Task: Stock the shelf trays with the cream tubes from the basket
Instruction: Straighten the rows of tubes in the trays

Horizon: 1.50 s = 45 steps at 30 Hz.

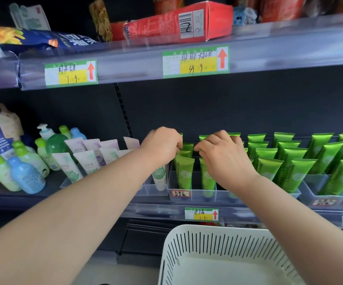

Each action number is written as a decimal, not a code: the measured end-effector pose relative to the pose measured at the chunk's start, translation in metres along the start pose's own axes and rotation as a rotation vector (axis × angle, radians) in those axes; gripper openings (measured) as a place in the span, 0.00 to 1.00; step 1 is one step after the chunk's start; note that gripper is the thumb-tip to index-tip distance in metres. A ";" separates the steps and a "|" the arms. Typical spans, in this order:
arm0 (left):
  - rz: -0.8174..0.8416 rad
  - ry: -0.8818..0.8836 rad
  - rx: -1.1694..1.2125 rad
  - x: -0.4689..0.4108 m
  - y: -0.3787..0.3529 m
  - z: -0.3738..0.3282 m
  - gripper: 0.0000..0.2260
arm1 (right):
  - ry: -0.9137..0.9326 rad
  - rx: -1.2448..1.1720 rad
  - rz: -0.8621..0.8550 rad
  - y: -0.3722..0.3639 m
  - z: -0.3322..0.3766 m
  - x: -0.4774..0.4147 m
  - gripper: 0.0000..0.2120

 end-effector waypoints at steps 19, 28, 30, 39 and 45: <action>-0.067 0.111 0.278 -0.016 0.003 0.005 0.05 | -0.045 -0.062 -0.006 0.001 -0.007 0.001 0.14; -0.035 0.158 0.106 -0.038 -0.002 0.000 0.12 | -0.040 -0.110 0.029 0.004 -0.019 0.006 0.14; -0.006 0.174 0.087 -0.042 -0.003 0.002 0.14 | -0.028 -0.130 0.034 0.004 -0.020 0.009 0.14; -0.094 0.075 0.082 -0.052 -0.009 -0.016 0.10 | -0.036 -0.157 0.065 -0.001 -0.026 0.013 0.15; -0.076 0.101 0.115 -0.052 -0.007 -0.016 0.10 | -0.038 -0.172 0.060 -0.001 -0.023 0.013 0.15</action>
Point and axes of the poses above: each hand's wrist, its own x-axis away from the middle knuckle, its own y-axis out of the back of the hand, z = x × y, the point moved 1 cm from there along -x, towards the middle knuckle, and after that the axes turned 8 degrees about y, right-handed, at the moved point
